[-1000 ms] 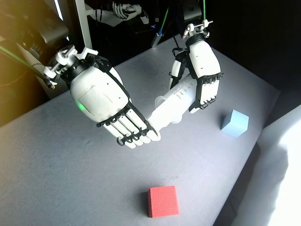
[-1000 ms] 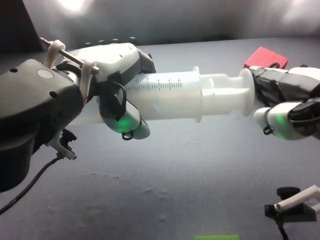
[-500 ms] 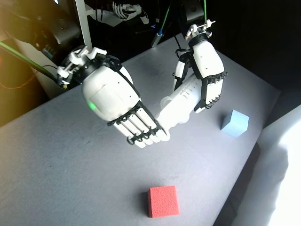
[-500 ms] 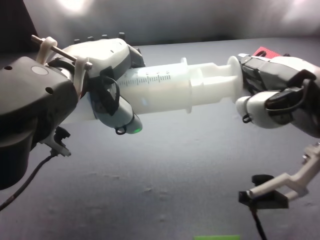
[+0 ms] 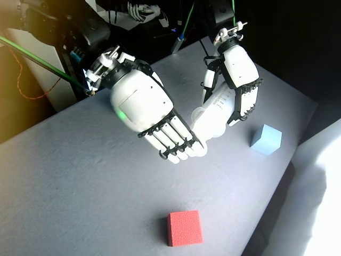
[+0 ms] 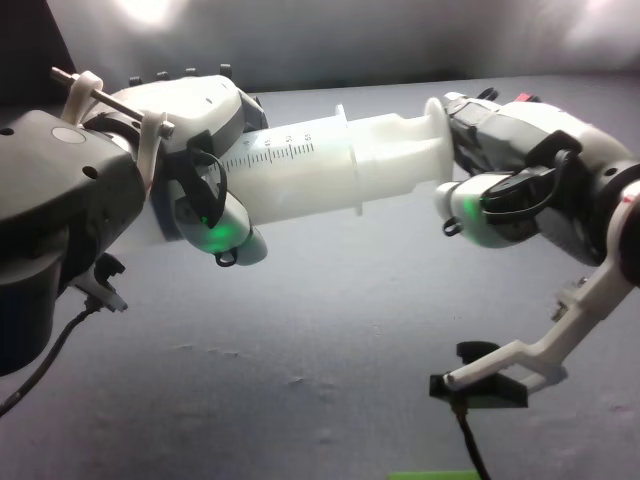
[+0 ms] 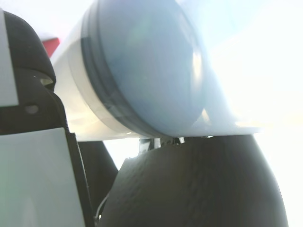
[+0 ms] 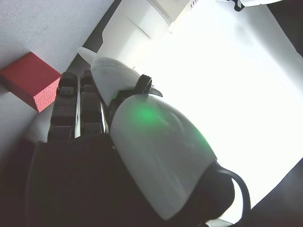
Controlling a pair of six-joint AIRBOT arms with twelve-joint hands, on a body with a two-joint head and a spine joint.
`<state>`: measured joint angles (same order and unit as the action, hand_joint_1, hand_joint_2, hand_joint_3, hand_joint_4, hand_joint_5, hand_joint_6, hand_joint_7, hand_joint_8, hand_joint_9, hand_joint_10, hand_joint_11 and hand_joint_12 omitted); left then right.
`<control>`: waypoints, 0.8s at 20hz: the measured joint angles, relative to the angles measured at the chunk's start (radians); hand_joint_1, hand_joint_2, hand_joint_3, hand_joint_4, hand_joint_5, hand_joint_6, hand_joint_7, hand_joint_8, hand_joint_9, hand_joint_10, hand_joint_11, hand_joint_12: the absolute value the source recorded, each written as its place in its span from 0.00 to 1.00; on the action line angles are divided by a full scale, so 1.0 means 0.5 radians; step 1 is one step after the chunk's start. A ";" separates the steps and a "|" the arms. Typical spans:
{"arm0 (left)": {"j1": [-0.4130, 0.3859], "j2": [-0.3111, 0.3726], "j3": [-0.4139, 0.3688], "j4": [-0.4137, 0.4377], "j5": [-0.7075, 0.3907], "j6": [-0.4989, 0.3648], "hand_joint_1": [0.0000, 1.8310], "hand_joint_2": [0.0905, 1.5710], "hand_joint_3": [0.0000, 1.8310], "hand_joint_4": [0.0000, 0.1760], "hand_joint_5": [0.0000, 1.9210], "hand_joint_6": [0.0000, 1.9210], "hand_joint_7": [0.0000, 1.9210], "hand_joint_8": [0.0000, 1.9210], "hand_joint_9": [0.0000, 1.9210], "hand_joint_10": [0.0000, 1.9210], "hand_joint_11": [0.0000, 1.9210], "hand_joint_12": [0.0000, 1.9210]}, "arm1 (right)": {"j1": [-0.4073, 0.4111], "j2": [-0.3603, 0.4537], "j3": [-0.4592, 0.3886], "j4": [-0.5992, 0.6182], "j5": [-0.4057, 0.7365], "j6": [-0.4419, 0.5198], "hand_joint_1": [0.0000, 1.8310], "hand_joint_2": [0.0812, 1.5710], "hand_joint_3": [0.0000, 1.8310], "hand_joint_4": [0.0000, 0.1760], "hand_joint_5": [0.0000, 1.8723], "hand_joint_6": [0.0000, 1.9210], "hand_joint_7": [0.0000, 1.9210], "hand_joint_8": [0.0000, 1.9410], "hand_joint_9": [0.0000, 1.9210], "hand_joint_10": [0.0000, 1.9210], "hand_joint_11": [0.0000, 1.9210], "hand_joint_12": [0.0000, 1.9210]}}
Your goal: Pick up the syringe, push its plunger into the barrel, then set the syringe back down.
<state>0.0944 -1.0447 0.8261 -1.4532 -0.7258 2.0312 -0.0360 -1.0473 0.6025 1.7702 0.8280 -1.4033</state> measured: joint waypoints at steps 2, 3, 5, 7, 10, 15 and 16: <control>-0.001 -0.002 -0.001 0.002 0.007 -0.002 0.75 0.70 0.00 0.00 0.49 0.48 0.50 0.51 0.45 0.69 0.32 0.63 | 0.000 -0.021 -0.001 -0.019 -0.014 -0.001 0.75 0.96 0.00 0.00 0.02 0.00 0.00 0.00 0.00 0.00 0.00 0.00; 0.000 -0.002 -0.001 0.001 0.008 -0.001 0.75 0.70 0.00 0.00 0.49 0.48 0.50 0.51 0.45 0.69 0.32 0.63 | 0.000 -0.033 -0.001 -0.021 -0.013 0.000 0.75 0.96 0.00 0.00 0.02 0.00 0.00 0.00 0.00 0.00 0.00 0.00; 0.000 -0.004 -0.005 -0.008 0.009 -0.001 0.75 0.71 0.00 0.00 0.47 0.49 0.47 0.56 0.43 0.73 0.31 0.66 | 0.000 -0.069 -0.001 -0.024 -0.014 0.000 0.73 0.97 0.00 0.00 0.01 0.00 0.00 0.00 0.00 0.00 0.00 0.00; 0.000 -0.006 -0.005 -0.012 0.014 -0.001 0.75 0.70 0.00 0.00 0.49 0.46 0.50 0.52 0.45 0.70 0.32 0.64 | 0.008 -0.105 0.000 -0.027 -0.014 0.000 0.73 0.97 0.00 0.00 0.01 0.00 0.00 0.00 0.00 0.00 0.00 0.00; 0.000 -0.010 -0.005 -0.021 0.011 -0.002 0.75 0.70 0.00 0.00 0.48 0.49 0.48 0.55 0.45 0.69 0.33 0.61 | 0.018 -0.161 0.000 -0.057 0.004 0.002 0.73 0.97 0.00 0.00 0.02 0.00 0.00 0.00 0.00 0.00 0.00 0.00; -0.001 -0.010 -0.007 -0.045 -0.024 -0.004 0.75 0.70 0.00 0.00 0.49 0.47 0.49 0.53 0.46 0.68 0.34 0.59 | 0.059 -0.211 0.008 -0.042 0.048 0.008 0.72 0.98 0.01 0.00 0.02 0.00 0.00 0.00 0.00 0.00 0.00 0.00; 0.000 -0.010 -0.007 -0.045 -0.025 -0.004 0.75 0.70 0.00 0.00 0.49 0.48 0.50 0.52 0.45 0.68 0.33 0.59 | 0.059 -0.210 0.008 -0.043 0.051 0.008 0.73 0.98 0.01 0.00 0.02 0.00 0.00 0.00 0.00 0.00 0.00 0.00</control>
<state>0.0944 -1.0496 0.8227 -1.4757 -0.7383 2.0293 -0.0067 -1.1522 0.6067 1.7489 0.8536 -1.3994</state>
